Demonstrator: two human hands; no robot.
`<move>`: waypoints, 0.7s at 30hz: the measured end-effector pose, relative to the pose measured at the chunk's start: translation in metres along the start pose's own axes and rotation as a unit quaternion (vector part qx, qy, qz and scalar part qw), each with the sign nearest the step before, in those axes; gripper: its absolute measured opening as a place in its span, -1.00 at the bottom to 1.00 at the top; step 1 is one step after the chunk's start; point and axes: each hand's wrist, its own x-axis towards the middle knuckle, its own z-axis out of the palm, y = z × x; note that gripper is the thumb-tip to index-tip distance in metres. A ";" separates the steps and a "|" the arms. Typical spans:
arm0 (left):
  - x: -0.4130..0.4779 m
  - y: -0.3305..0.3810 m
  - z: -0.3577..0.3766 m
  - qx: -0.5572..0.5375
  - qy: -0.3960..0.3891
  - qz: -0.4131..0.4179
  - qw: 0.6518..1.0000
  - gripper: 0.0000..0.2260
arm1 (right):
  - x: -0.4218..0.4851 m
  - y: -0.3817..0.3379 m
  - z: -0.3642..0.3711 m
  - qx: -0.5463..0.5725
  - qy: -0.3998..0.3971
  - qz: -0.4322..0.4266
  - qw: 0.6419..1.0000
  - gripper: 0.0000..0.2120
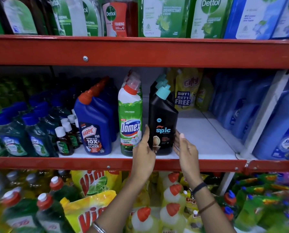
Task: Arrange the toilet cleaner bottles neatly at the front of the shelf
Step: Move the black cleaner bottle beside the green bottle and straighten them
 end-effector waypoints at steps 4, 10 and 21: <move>-0.002 0.006 -0.004 0.007 -0.005 -0.005 1.000 -0.37 | -0.001 -0.001 0.001 0.010 0.006 -0.004 1.000 -0.65; -0.002 0.006 -0.007 0.001 -0.017 -0.006 1.000 -0.36 | -0.006 -0.003 0.002 -0.037 0.021 -0.006 0.999 -0.69; -0.015 -0.020 -0.052 -0.037 0.138 0.065 0.988 -0.64 | -0.051 -0.015 0.072 -0.036 -0.089 -0.042 0.995 -0.34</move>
